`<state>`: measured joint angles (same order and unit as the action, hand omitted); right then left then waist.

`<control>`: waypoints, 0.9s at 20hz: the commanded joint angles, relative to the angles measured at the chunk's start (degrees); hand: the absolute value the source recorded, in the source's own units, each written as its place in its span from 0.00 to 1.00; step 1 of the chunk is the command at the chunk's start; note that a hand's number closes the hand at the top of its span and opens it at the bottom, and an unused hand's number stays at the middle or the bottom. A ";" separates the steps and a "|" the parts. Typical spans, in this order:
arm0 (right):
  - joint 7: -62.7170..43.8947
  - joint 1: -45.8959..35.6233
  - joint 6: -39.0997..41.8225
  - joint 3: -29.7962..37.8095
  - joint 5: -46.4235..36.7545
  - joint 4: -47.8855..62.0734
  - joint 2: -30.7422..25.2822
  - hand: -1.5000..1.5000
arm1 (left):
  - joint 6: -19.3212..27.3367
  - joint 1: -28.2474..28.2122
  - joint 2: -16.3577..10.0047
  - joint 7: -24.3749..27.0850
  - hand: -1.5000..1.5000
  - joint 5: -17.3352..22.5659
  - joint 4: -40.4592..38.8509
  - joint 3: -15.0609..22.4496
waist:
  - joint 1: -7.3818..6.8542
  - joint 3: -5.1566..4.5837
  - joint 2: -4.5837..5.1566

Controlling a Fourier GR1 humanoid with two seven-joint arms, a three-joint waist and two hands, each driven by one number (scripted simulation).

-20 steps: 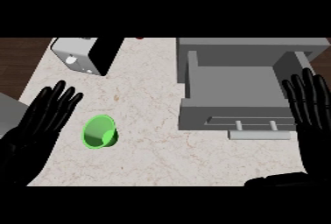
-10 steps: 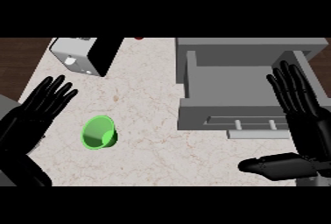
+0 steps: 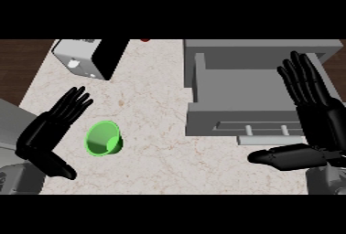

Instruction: Pick up the cup, place it into the drawer and close the drawer

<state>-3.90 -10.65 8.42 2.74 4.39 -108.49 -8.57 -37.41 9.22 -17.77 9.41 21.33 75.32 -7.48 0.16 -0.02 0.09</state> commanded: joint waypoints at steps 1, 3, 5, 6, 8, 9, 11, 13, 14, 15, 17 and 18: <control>2.02 2.60 1.11 -0.65 -0.36 -0.96 0.20 0.00 | -2.52 4.17 -0.99 9.75 0.00 -7.73 -15.56 -1.68 | 0.74 -0.05 0.16; 0.77 -1.30 2.40 2.43 1.56 1.94 -2.07 0.00 | 1.43 4.63 1.17 12.68 0.00 -13.05 -16.04 0.05 | 0.41 -0.03 0.10; -6.66 -3.70 -1.54 -0.12 0.06 -3.39 -0.07 0.00 | 1.68 3.84 -0.02 14.46 0.00 -14.00 -17.93 -0.45 | 0.23 -0.03 -0.03; 0.30 -1.81 -0.43 1.51 -0.56 1.59 -0.14 0.00 | 2.07 2.83 1.59 17.91 0.00 -17.16 -20.61 1.52 | 0.22 -0.02 0.06; -2.15 -1.13 -0.66 1.10 -0.31 -1.91 -0.06 0.00 | 0.05 10.91 -1.00 19.37 0.00 -16.39 -30.82 -1.27 | 0.45 -0.03 0.04; -0.46 -3.12 -0.17 1.34 -0.19 1.35 -0.11 0.00 | 1.93 10.69 0.33 24.93 0.00 -19.74 -34.38 -0.24 | 0.49 -0.04 0.14; 1.25 -4.05 0.48 1.76 -0.01 4.17 -0.22 0.00 | -1.54 10.40 -3.53 29.19 0.00 -20.77 -39.16 -0.66 | 0.47 -0.06 0.22; -2.33 -6.98 -0.22 2.28 0.62 3.94 -0.65 0.00 | 0.78 10.50 -2.43 31.27 0.00 -22.55 -40.69 0.25 | 0.17 -0.03 0.06; 4.10 -3.12 0.59 0.85 -2.14 5.85 0.22 0.00 | 0.35 13.38 -4.58 32.69 0.00 -22.64 -44.90 -0.92 | 0.43 -0.05 0.18; -1.50 -2.53 -0.35 0.88 0.32 -0.60 0.65 0.00 | 2.18 15.25 -2.73 35.40 0.00 -24.50 -48.69 0.22 | 1.02 -0.10 0.22; -3.46 -4.58 0.99 3.37 2.23 0.48 -1.86 0.00 | 3.09 16.27 -2.70 38.19 0.00 -25.22 -51.61 0.43 | 1.48 -0.17 0.41; -1.94 -2.76 0.91 2.56 1.09 -0.63 -1.33 0.00 | 5.43 17.40 -1.68 38.59 0.00 -25.95 -54.22 0.37 | 1.25 -0.13 0.31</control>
<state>-5.09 -14.41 9.01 5.08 5.23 -107.03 -9.47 -30.58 23.35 -20.08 39.25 -1.91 29.66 -7.32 1.05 -0.12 0.34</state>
